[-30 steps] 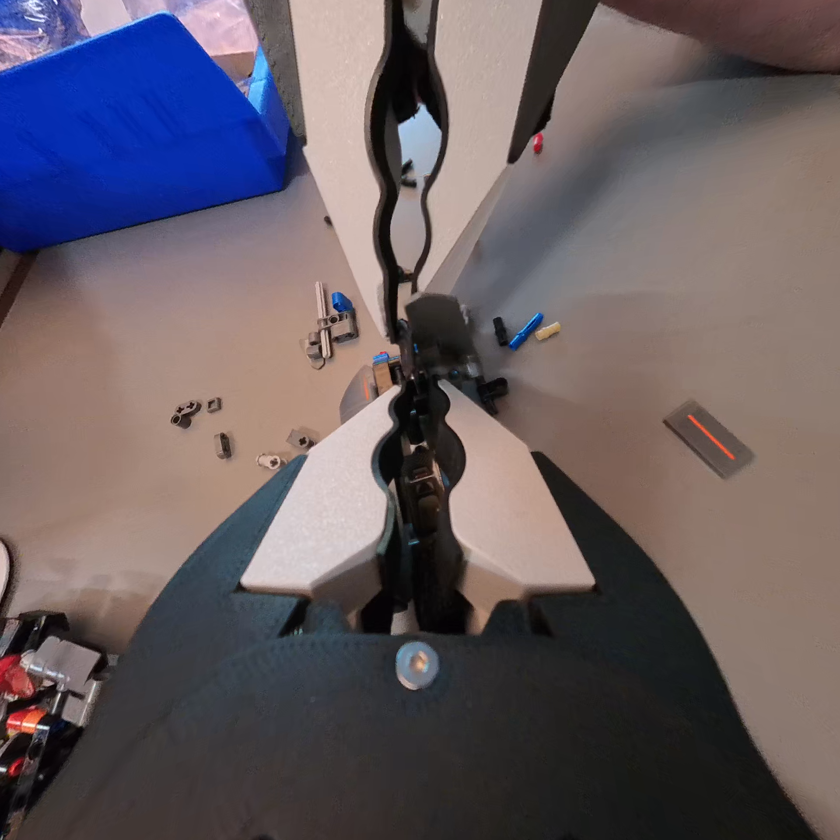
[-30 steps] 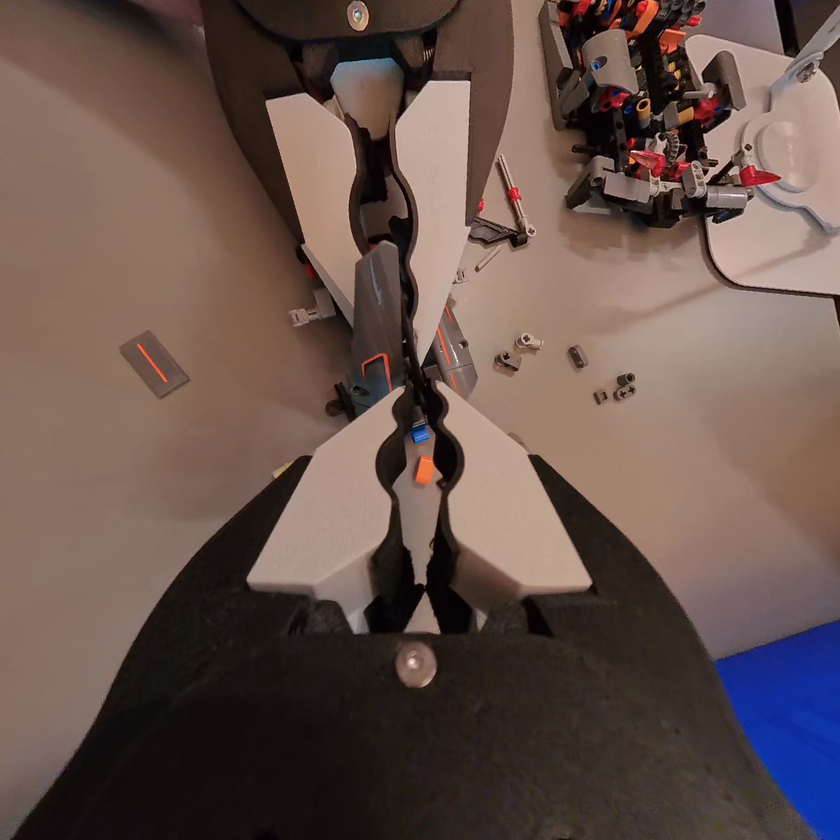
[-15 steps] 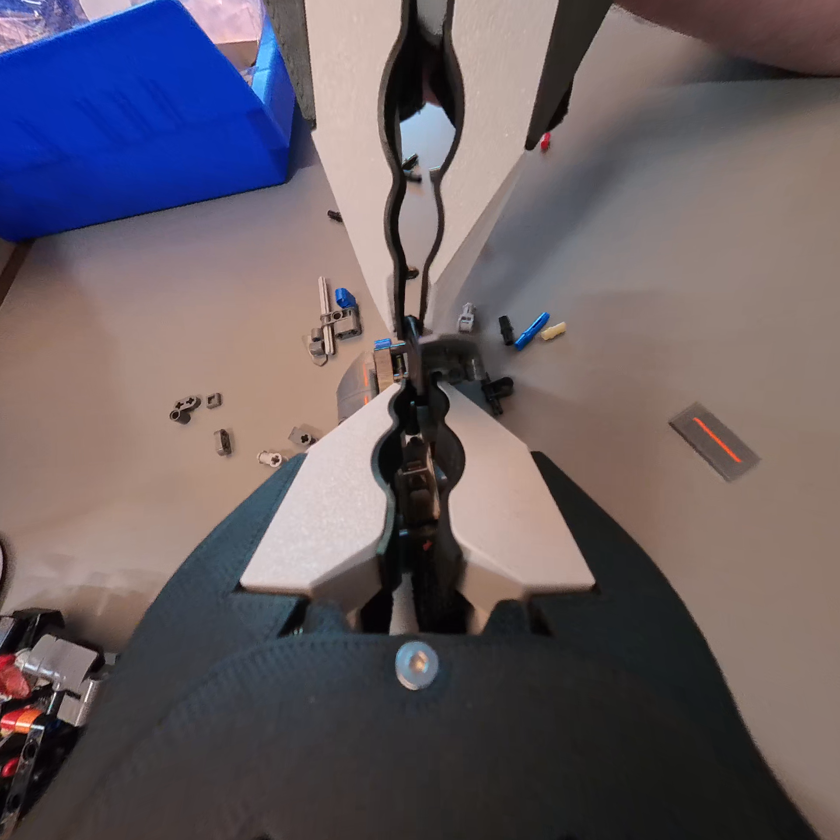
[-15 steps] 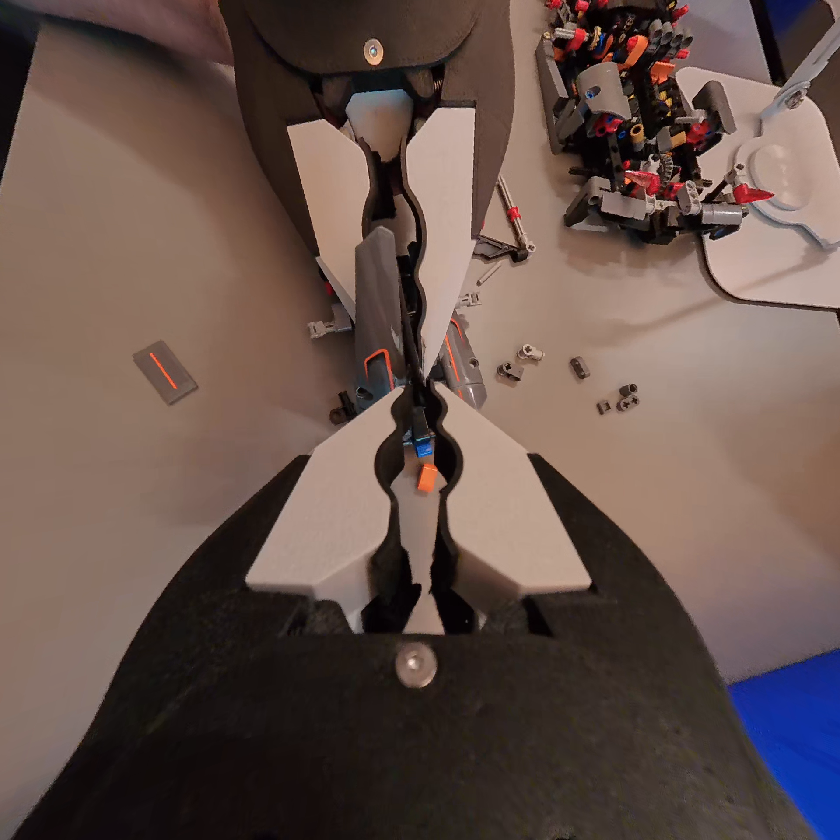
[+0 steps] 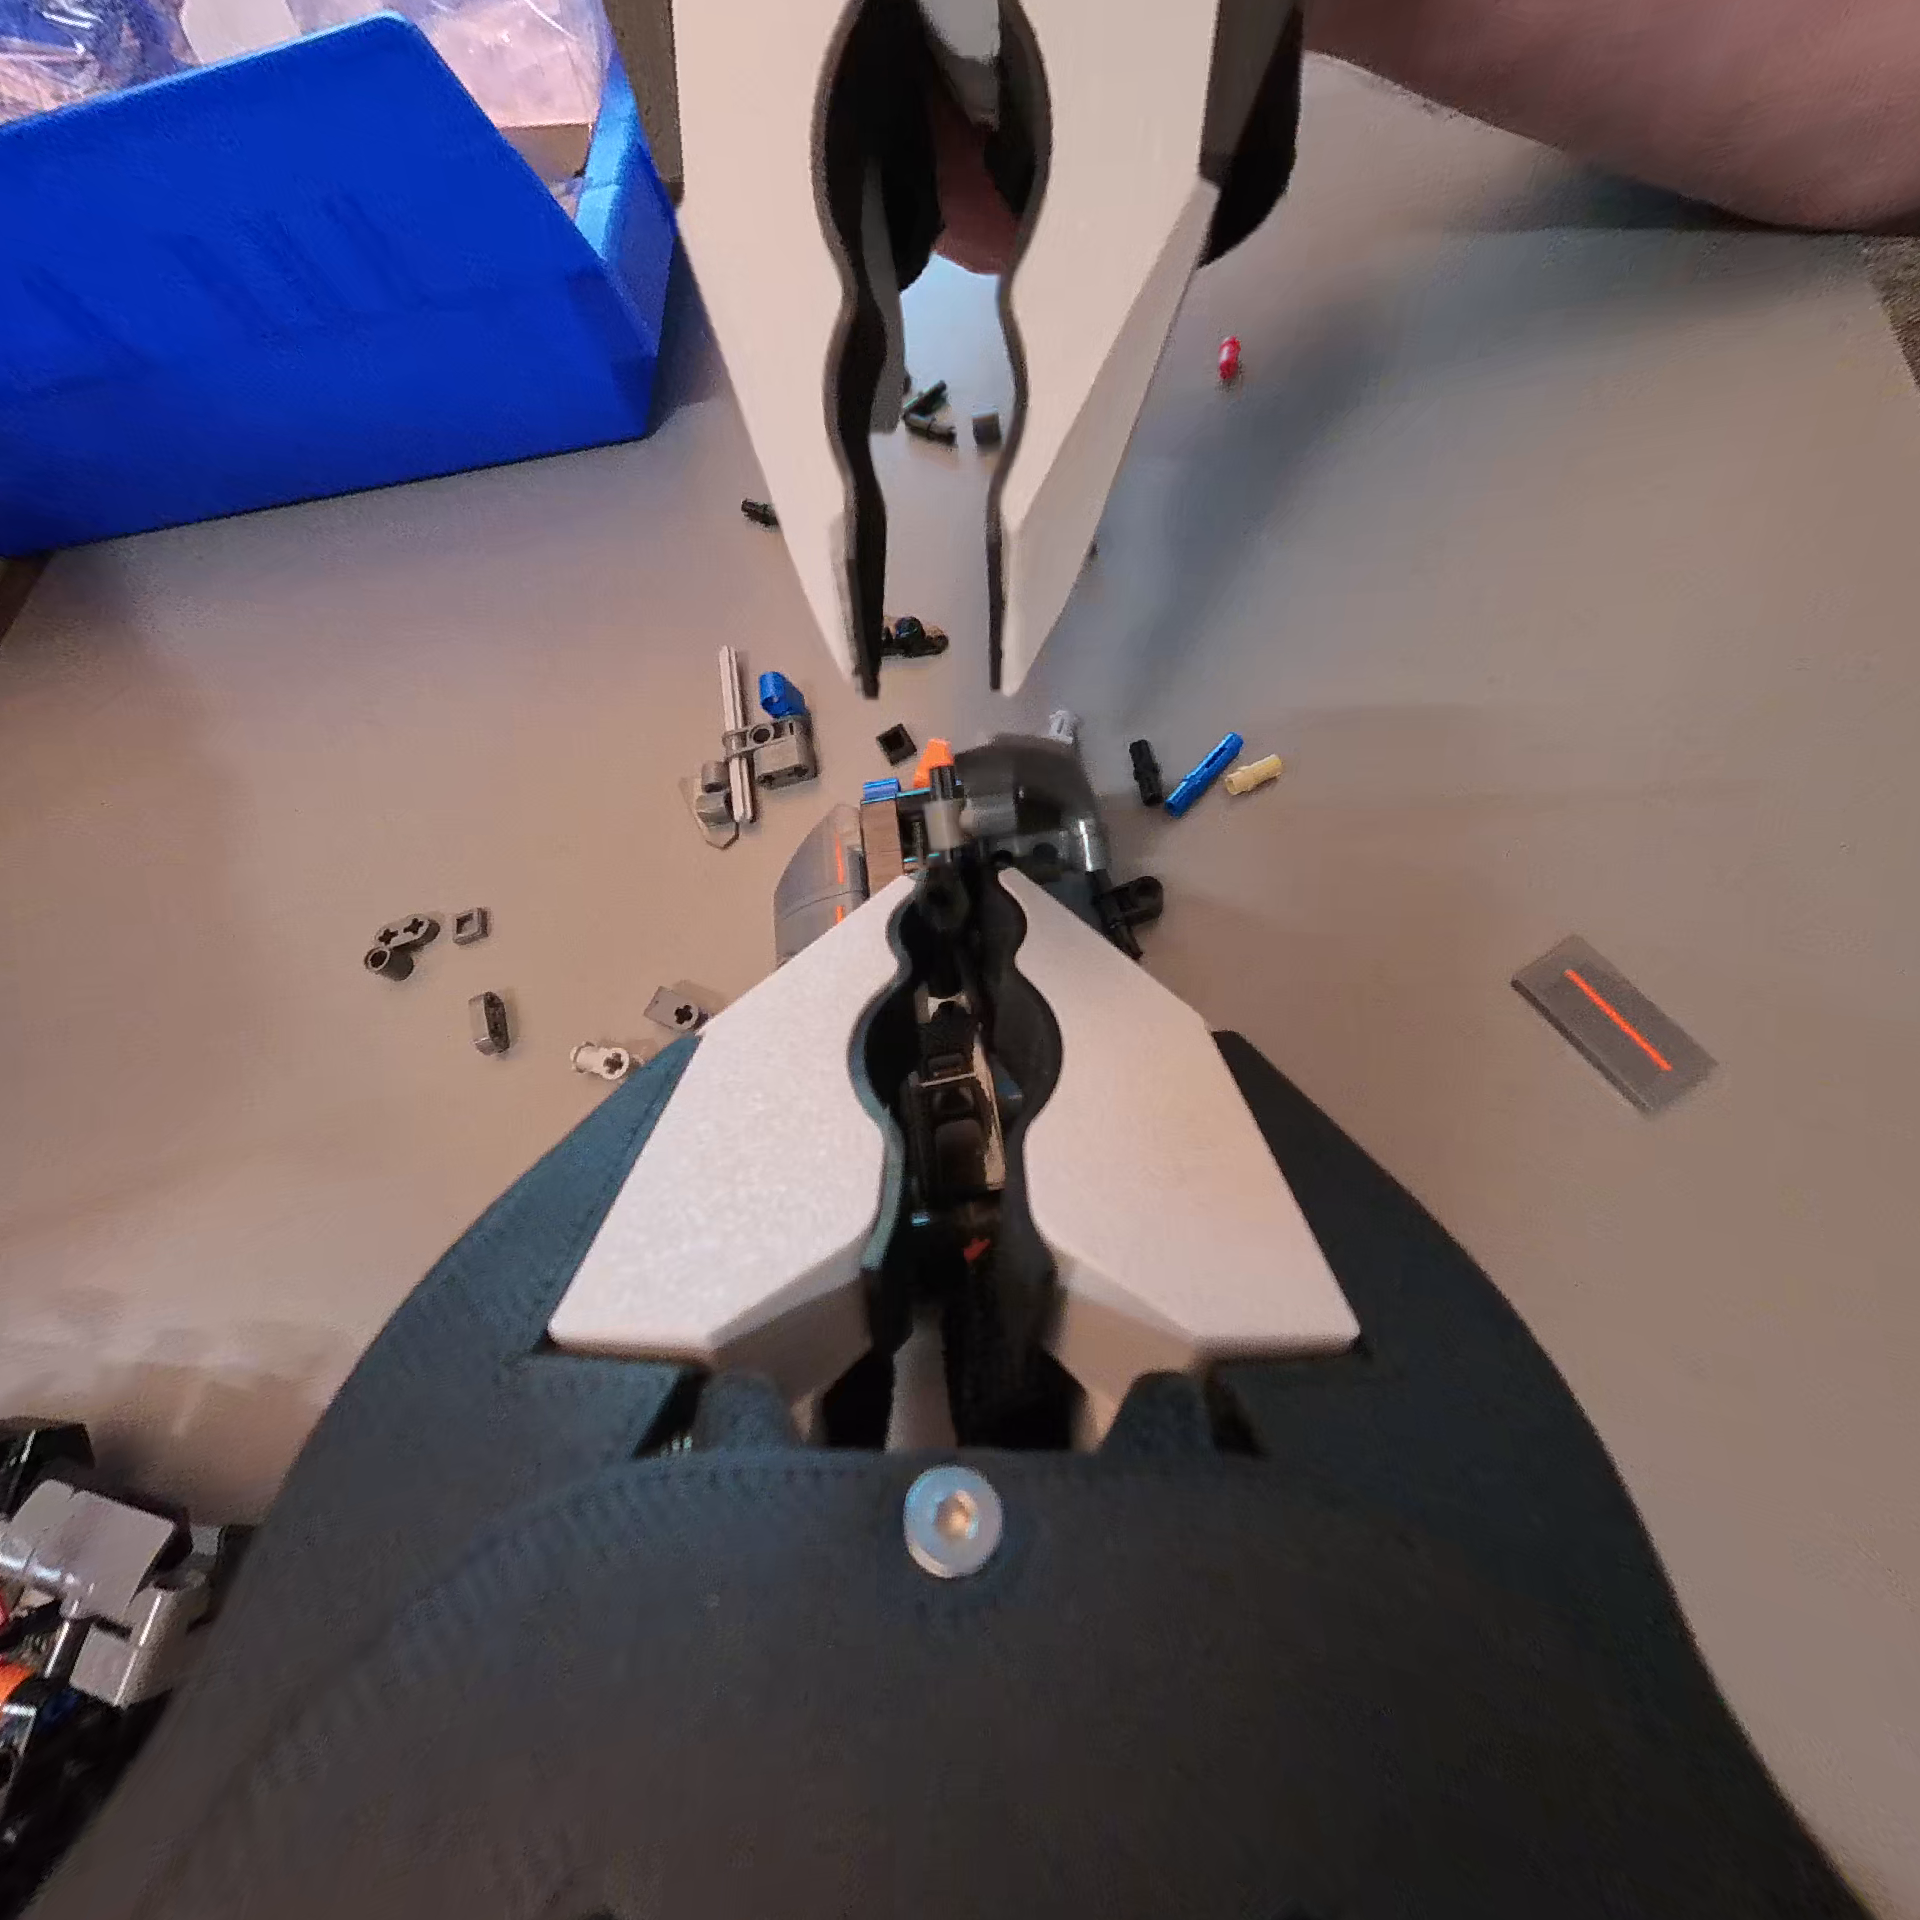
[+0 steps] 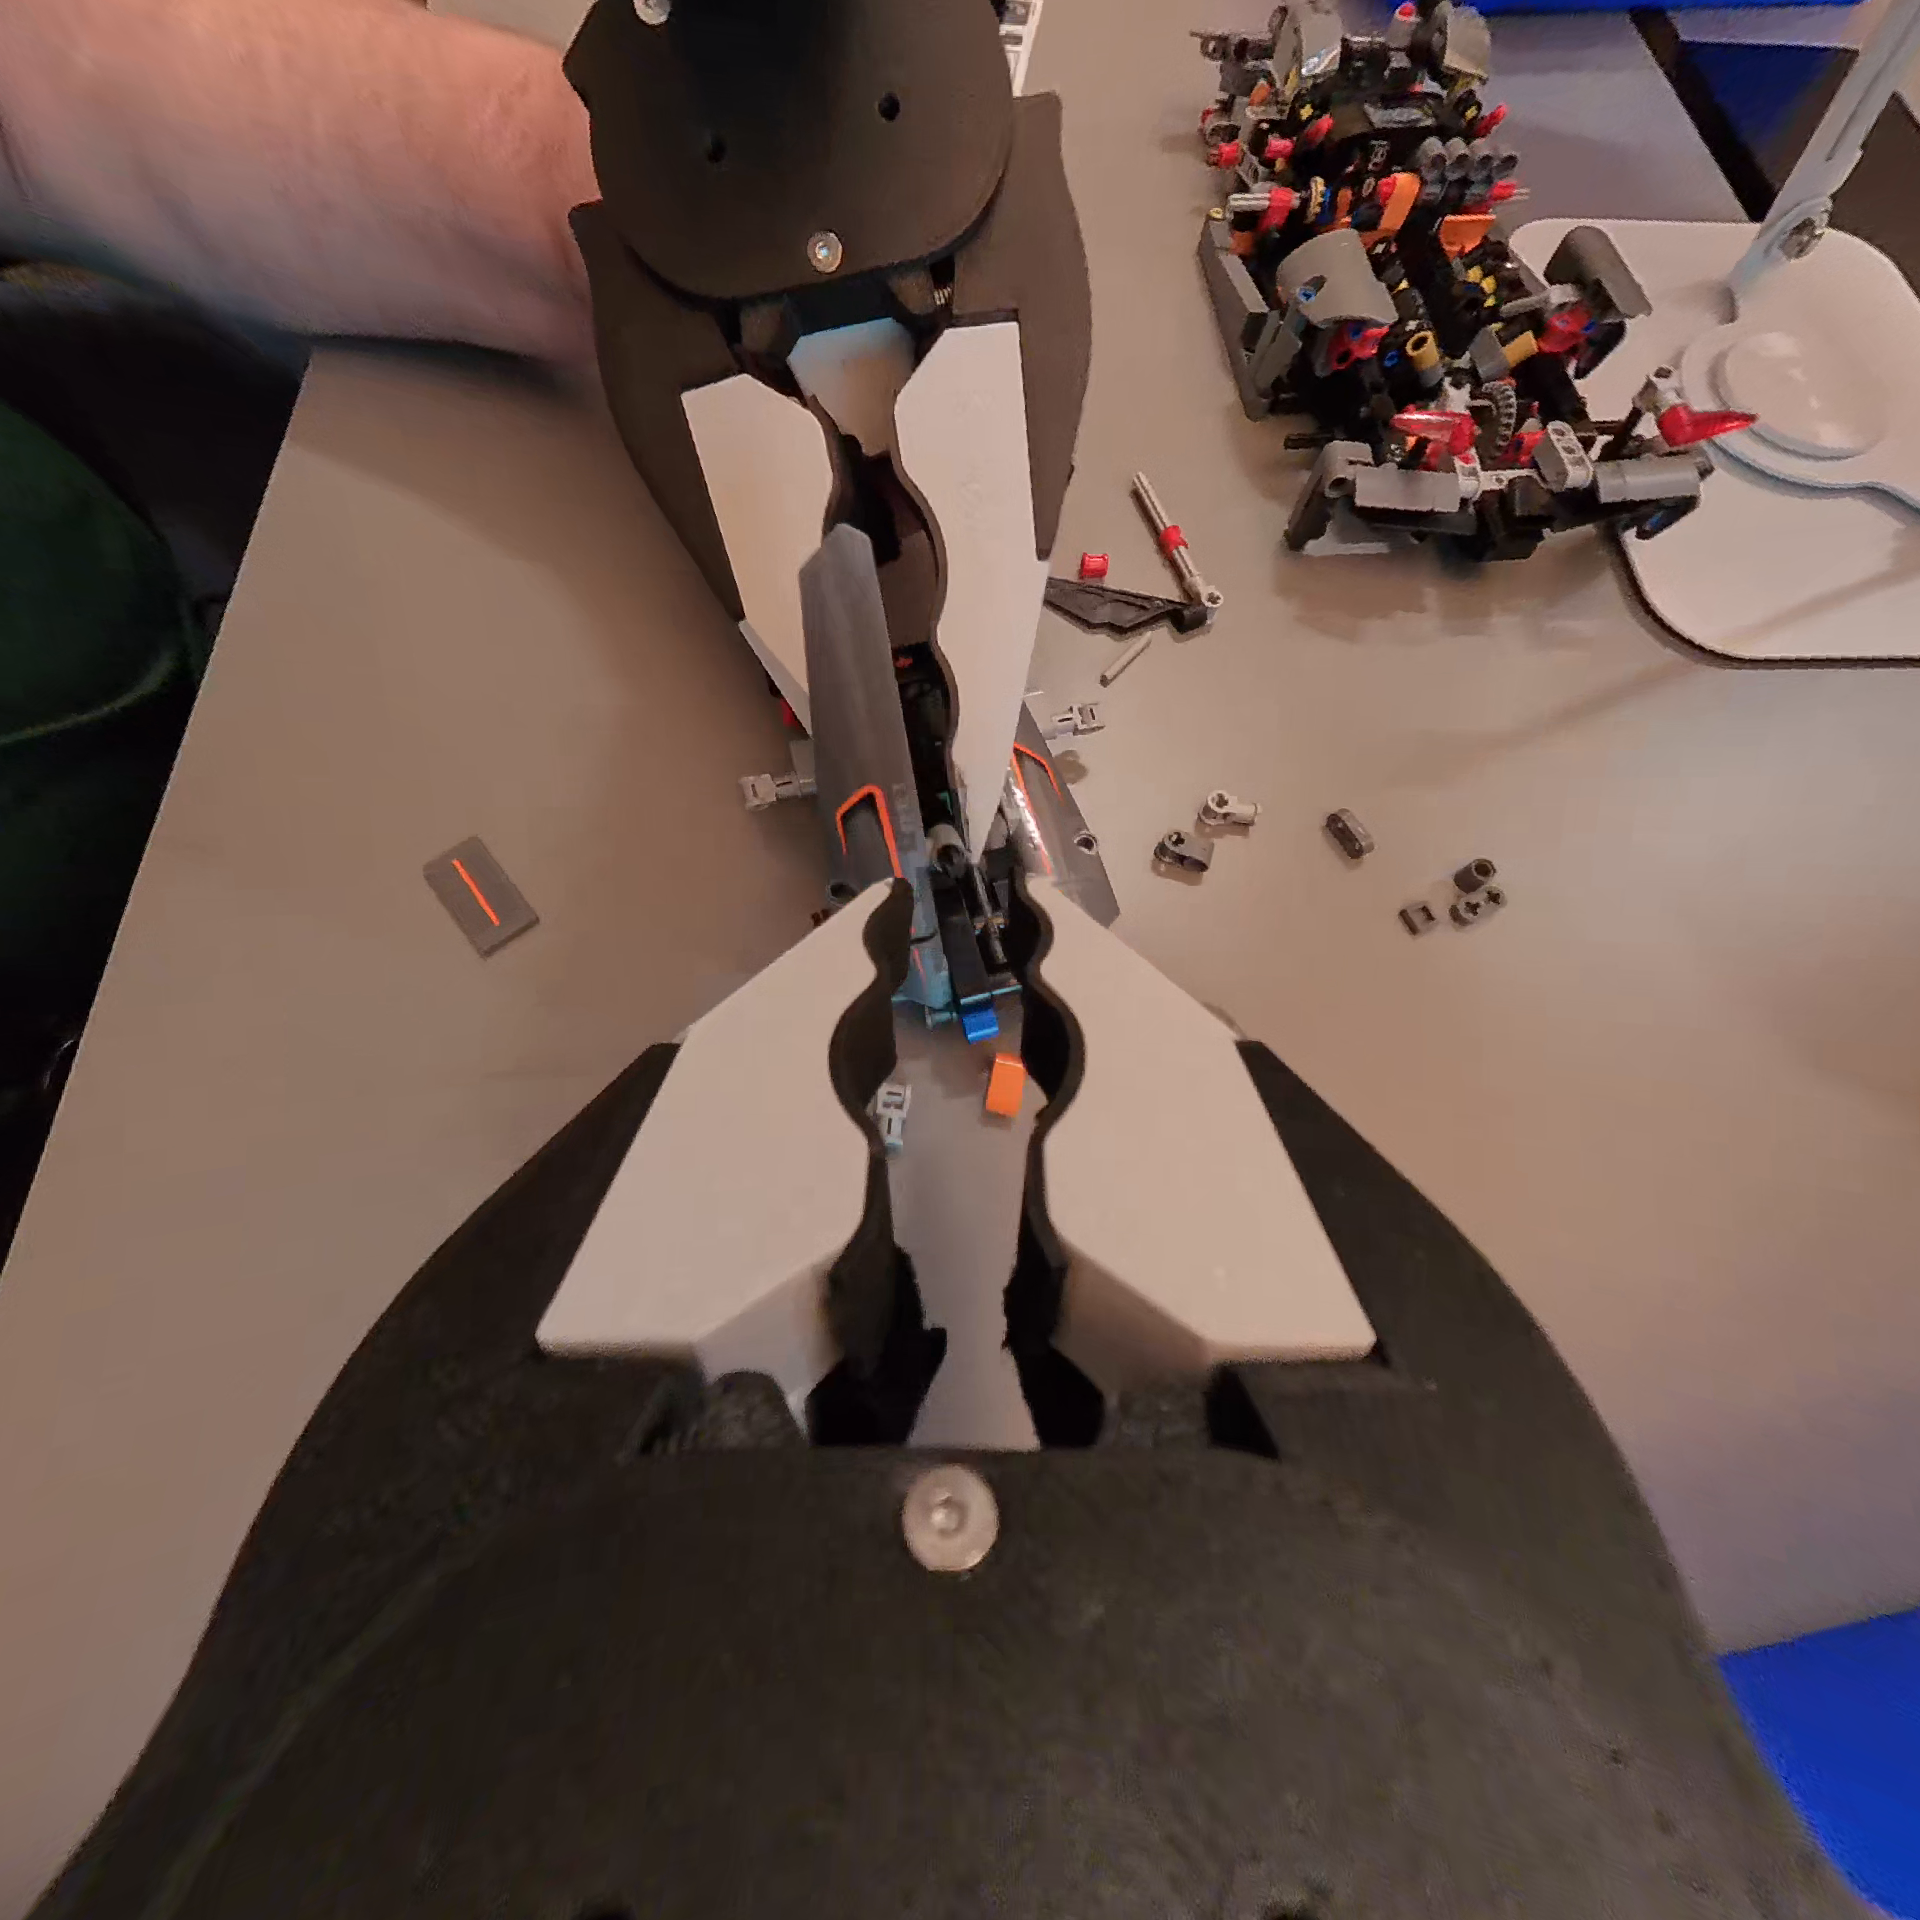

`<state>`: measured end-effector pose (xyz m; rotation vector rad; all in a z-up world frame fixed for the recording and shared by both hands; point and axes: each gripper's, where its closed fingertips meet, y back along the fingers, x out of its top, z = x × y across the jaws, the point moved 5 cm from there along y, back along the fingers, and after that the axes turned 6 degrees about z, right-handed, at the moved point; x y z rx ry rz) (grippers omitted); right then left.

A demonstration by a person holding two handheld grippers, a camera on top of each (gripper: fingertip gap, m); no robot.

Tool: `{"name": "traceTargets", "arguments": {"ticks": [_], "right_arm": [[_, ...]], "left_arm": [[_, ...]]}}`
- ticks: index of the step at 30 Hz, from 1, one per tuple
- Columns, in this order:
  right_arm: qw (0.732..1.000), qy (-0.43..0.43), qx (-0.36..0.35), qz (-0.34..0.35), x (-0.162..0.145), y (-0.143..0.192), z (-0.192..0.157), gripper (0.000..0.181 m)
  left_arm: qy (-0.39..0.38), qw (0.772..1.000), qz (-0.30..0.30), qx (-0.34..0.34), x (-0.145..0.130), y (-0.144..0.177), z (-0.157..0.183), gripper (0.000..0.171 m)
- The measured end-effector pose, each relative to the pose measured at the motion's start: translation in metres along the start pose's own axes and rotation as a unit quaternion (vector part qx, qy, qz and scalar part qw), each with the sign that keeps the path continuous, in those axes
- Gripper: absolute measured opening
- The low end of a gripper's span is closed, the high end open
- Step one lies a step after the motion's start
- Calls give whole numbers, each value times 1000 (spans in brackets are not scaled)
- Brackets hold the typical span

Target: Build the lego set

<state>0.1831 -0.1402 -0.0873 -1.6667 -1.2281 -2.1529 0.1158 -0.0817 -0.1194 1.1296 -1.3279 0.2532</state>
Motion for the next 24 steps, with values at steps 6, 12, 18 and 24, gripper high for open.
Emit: {"name": "traceTargets", "arguments": {"ticks": [6,12,18,24], "right_arm": [[1000,-6,-4,1,-1,-1,2,11],[999,-29,8,13,-5,-1,5,17],[999,-29,18,37,-4,-2,4,17],[997,-48,22,63,-5,-5,9,16]], "left_arm": [[1,1000,9,-6,1,-2,2,6],[14,1000,3,-14,-1,-1,3,22],[25,1000,14,5,0,21,3,40],[34,999,16,25,-4,33,3,28]]}}
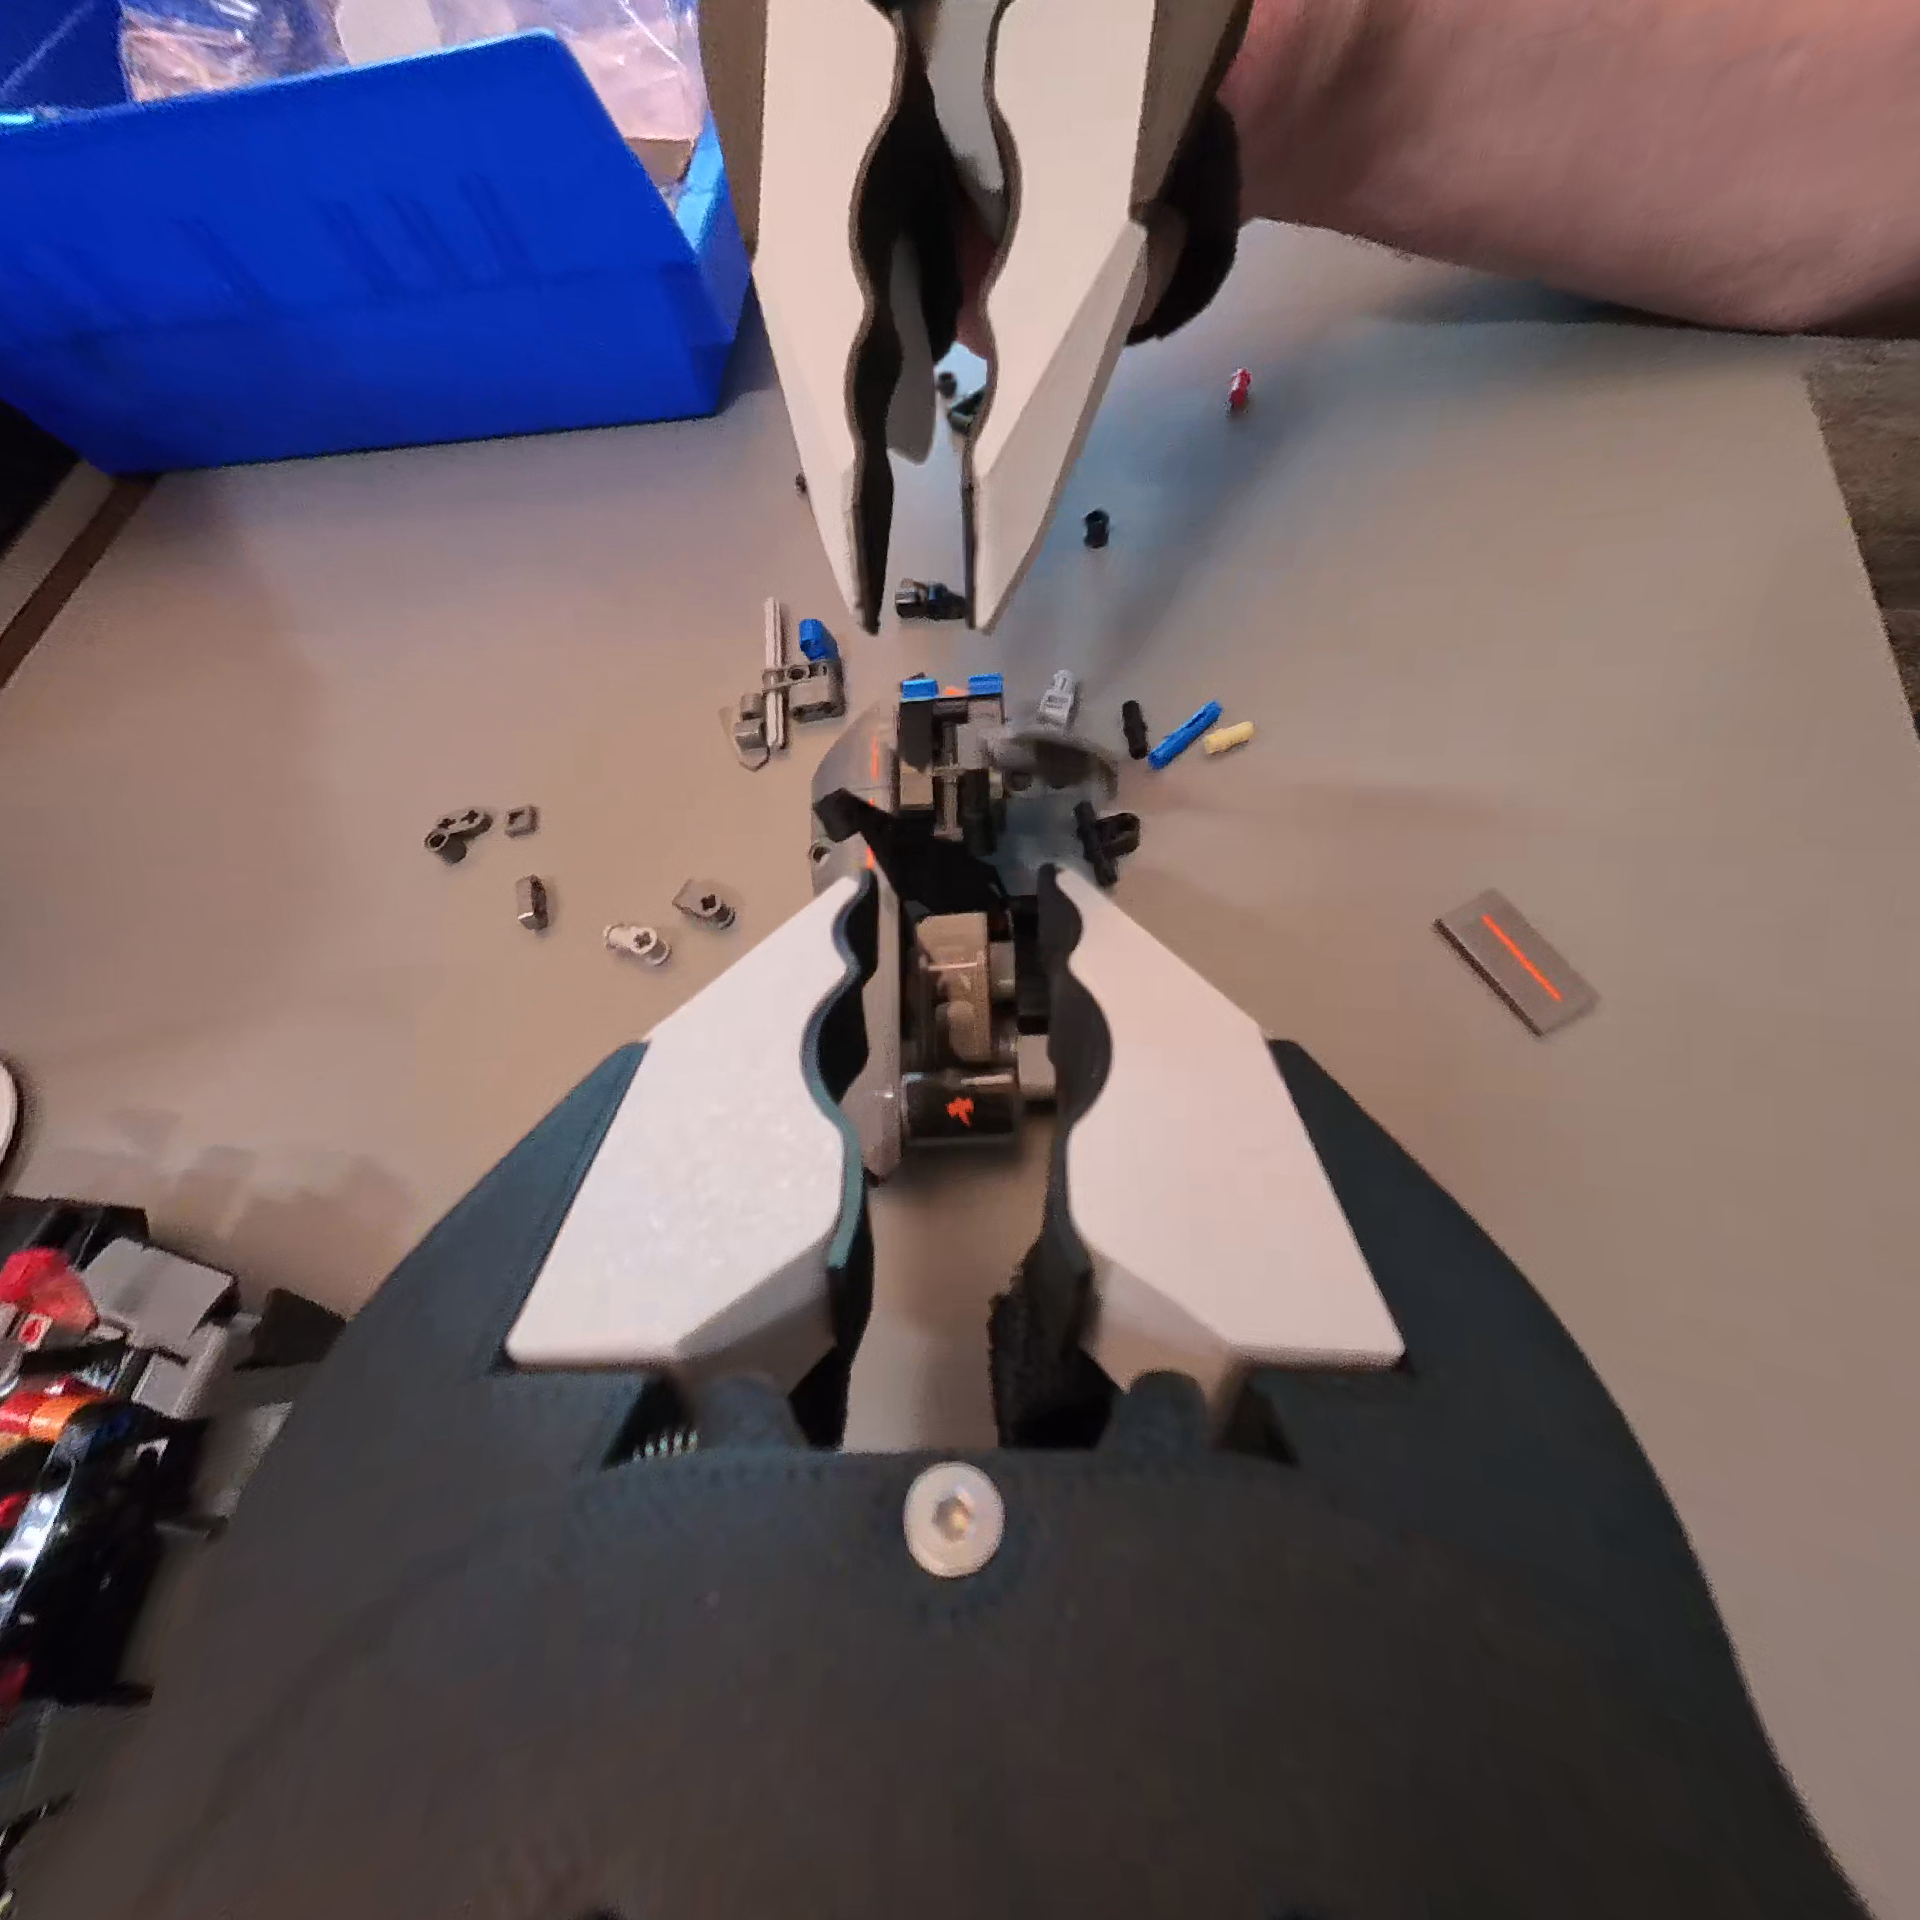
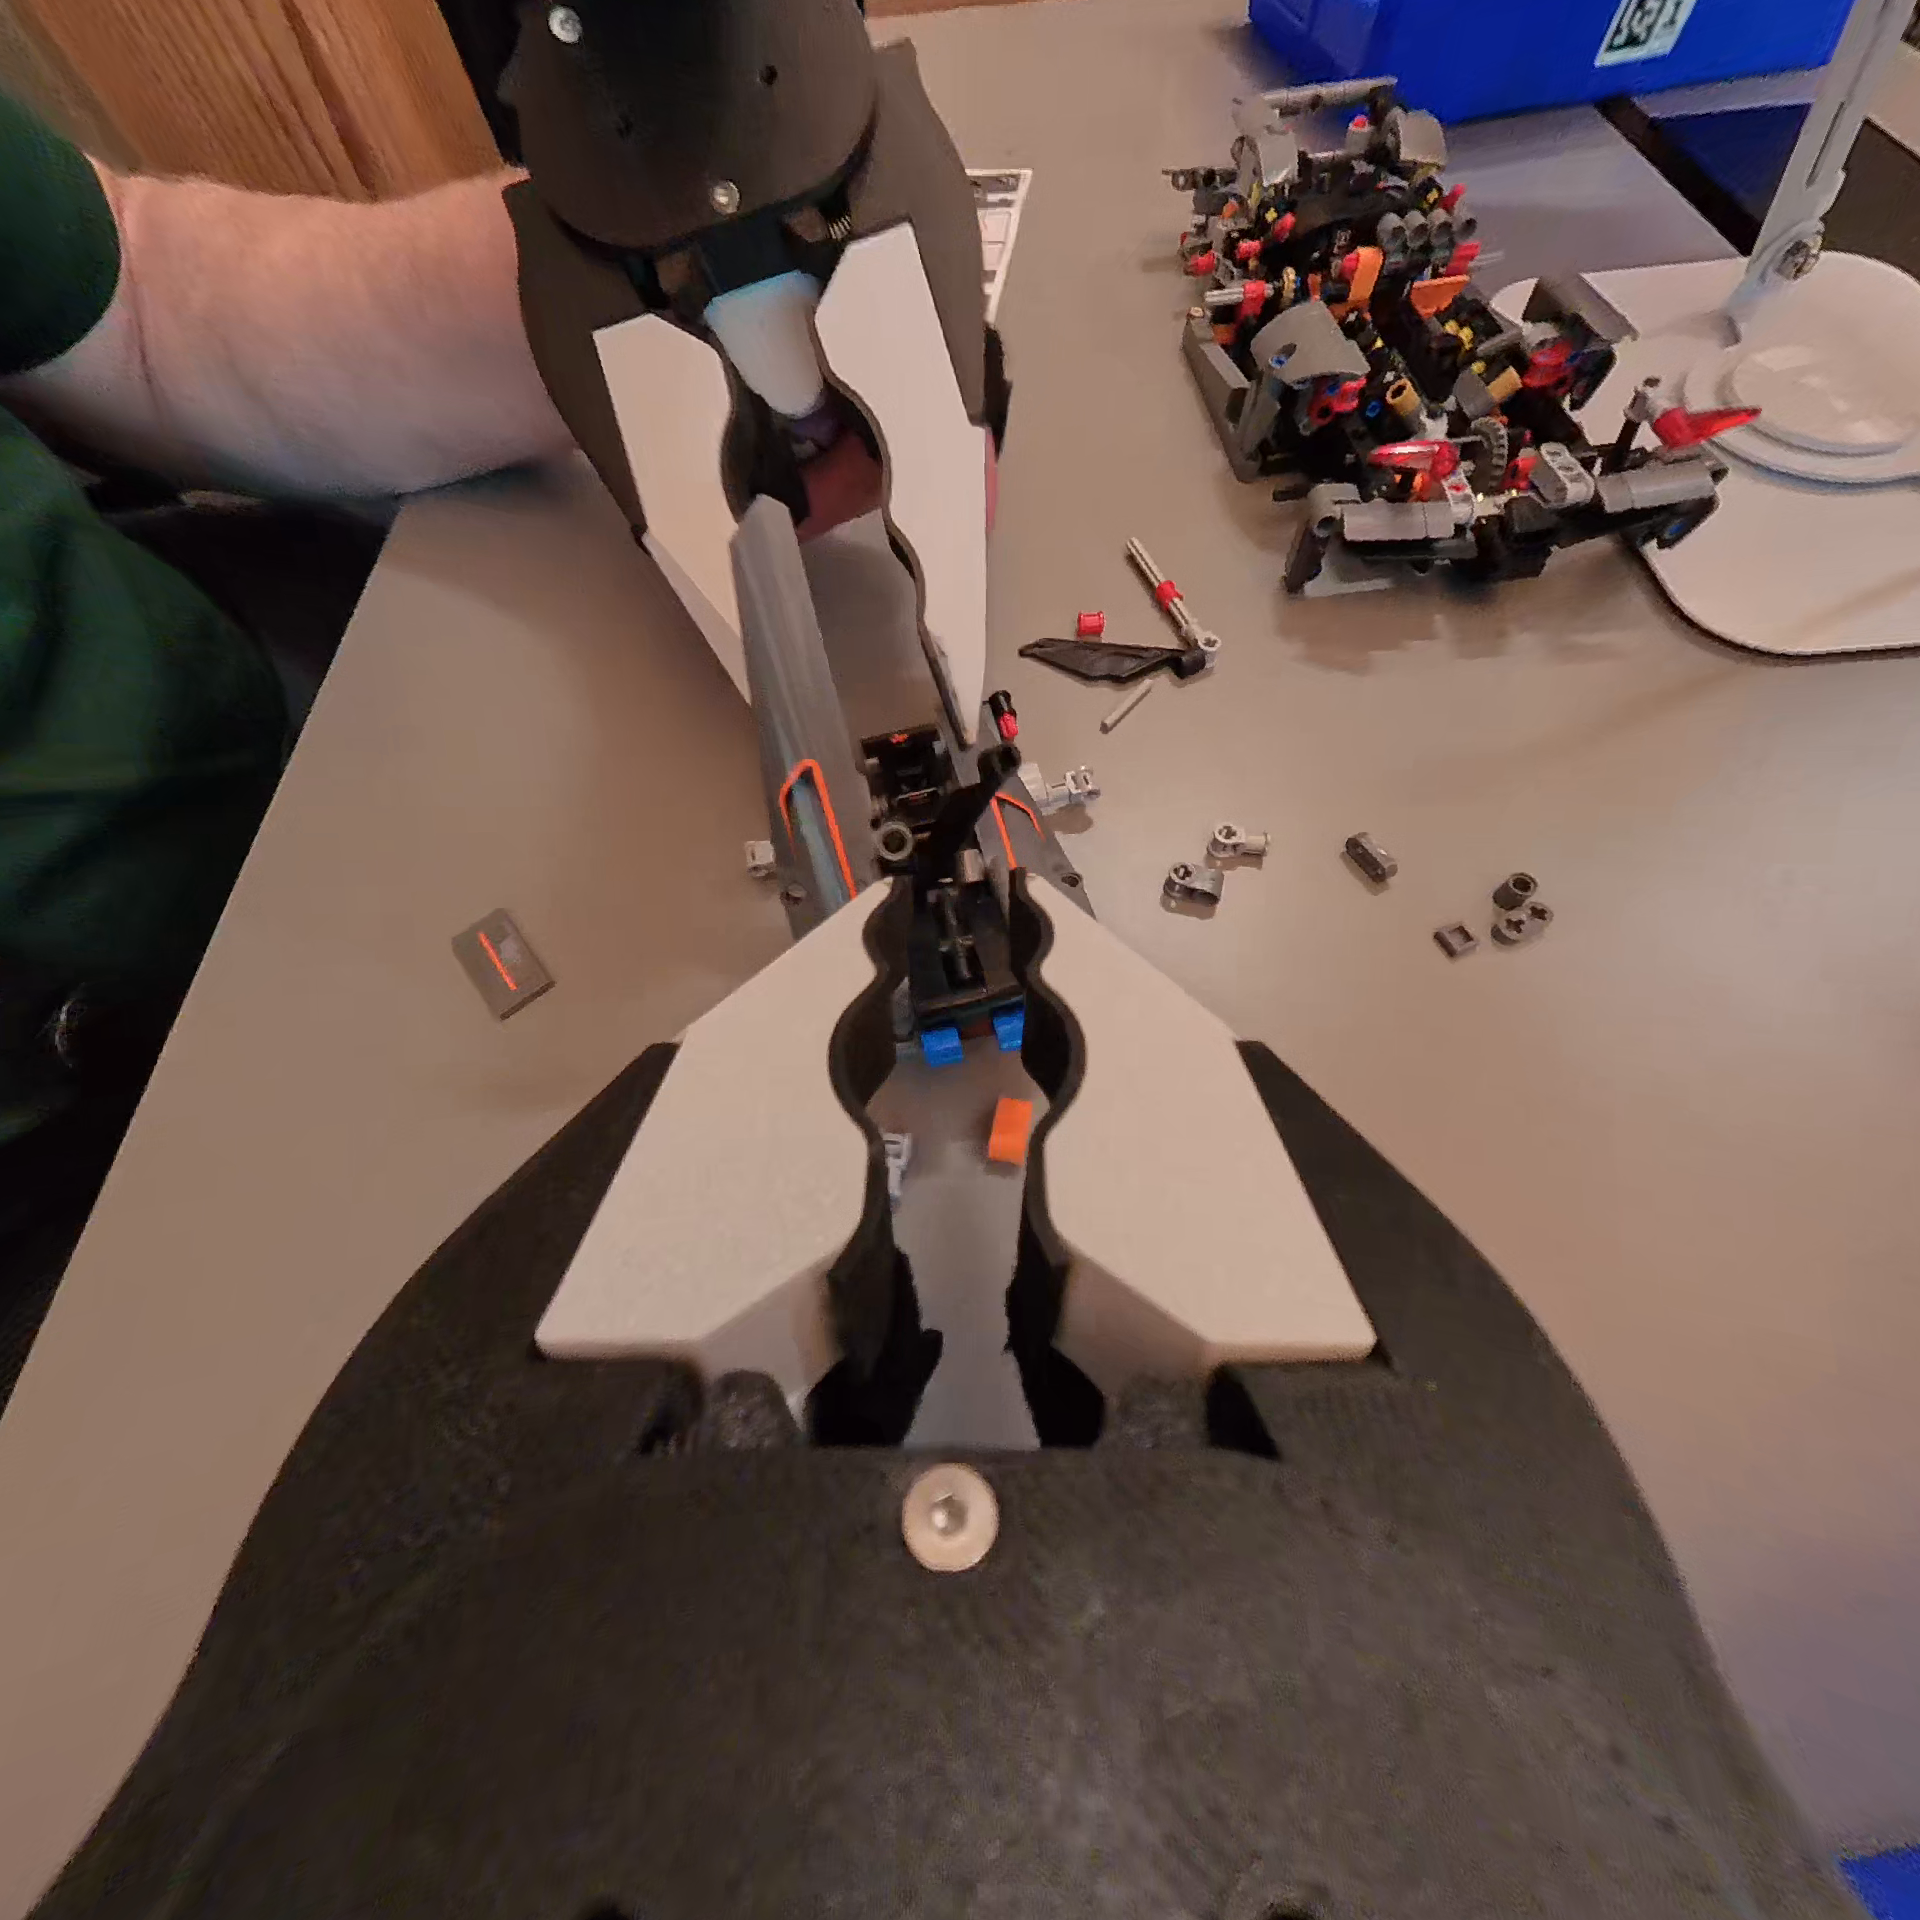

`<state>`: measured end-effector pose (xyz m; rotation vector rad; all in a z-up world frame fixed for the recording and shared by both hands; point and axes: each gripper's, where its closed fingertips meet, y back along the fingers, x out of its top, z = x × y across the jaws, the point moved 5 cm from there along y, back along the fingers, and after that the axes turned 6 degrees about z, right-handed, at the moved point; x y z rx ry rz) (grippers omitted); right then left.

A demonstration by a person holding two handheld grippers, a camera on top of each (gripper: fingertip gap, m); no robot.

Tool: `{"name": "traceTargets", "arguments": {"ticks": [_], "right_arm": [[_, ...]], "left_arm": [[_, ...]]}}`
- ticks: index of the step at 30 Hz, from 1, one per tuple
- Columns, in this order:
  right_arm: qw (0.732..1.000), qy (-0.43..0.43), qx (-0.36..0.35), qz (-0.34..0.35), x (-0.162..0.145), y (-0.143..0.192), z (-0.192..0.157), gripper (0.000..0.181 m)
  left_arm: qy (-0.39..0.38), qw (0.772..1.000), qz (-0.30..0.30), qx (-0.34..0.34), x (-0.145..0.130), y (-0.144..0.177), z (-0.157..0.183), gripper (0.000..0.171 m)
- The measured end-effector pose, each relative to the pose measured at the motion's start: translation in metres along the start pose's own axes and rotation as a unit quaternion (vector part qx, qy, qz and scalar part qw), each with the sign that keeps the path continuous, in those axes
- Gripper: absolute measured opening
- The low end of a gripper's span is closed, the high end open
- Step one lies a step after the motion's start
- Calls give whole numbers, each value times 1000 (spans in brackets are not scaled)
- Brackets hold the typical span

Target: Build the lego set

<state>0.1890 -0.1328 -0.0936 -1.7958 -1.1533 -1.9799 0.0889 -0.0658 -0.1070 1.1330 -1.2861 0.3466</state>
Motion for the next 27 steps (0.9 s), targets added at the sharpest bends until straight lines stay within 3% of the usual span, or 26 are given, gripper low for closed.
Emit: {"name": "traceTargets", "arguments": {"ticks": [9,16,27], "right_arm": [[999,-7,-14,33,6,13,7,15],[999,-7,-14,34,6,12,6,14],[999,-21,-11,27,9,-4,3,16]], "left_arm": [[35,999,9,-16,0,-1,-11,24],[45,999,11,-16,-1,-19,-15,2],[18,999,36,-15,6,-17,-12,1]]}}
